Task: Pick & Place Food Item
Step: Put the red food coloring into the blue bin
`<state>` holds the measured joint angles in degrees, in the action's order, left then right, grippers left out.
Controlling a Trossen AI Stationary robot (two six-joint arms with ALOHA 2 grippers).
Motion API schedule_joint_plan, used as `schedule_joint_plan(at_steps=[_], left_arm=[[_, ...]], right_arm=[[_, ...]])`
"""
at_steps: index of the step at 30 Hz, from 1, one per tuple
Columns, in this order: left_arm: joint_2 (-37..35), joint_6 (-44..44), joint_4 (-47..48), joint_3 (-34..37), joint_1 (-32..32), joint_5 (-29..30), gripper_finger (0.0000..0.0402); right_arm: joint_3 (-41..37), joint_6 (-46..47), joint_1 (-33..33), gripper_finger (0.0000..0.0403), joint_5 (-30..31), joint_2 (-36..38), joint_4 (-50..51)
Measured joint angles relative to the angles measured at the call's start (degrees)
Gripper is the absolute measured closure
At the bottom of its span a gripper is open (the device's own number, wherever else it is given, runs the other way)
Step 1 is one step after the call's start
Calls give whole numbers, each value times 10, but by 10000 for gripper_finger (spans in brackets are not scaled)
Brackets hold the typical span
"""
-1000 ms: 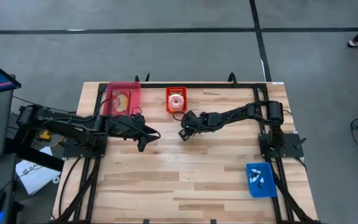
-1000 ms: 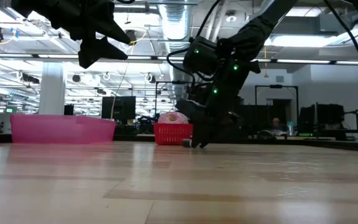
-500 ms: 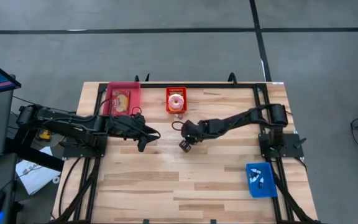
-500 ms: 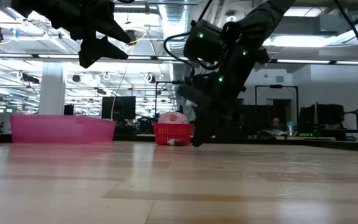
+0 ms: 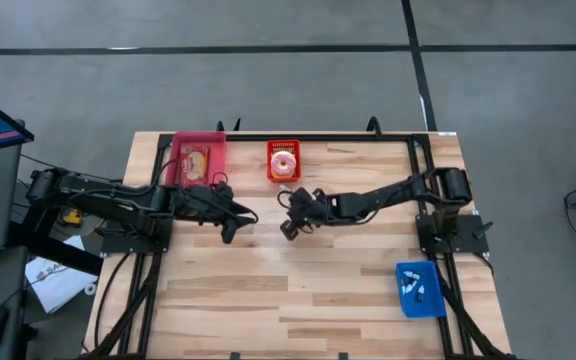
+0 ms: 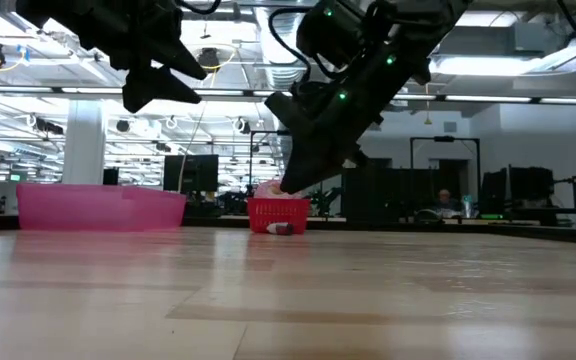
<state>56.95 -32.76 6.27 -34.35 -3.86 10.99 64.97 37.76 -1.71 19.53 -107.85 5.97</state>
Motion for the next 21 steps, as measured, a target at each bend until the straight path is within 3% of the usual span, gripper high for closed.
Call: schedule_joint_plan(at_steps=[11, 15, 21], left_arm=[[0, 6, 13, 0, 0, 0, 220], [0, 8, 13, 0, 0, -1, 220], [0, 8, 12, 0, 0, -1, 220]], right_arm=[[0, -101, 91, 214, -15, -2, -19], [0, -131, 126, 200, -85, -2, -46], [0, -90, 160, 221, -163, -2, -56]])
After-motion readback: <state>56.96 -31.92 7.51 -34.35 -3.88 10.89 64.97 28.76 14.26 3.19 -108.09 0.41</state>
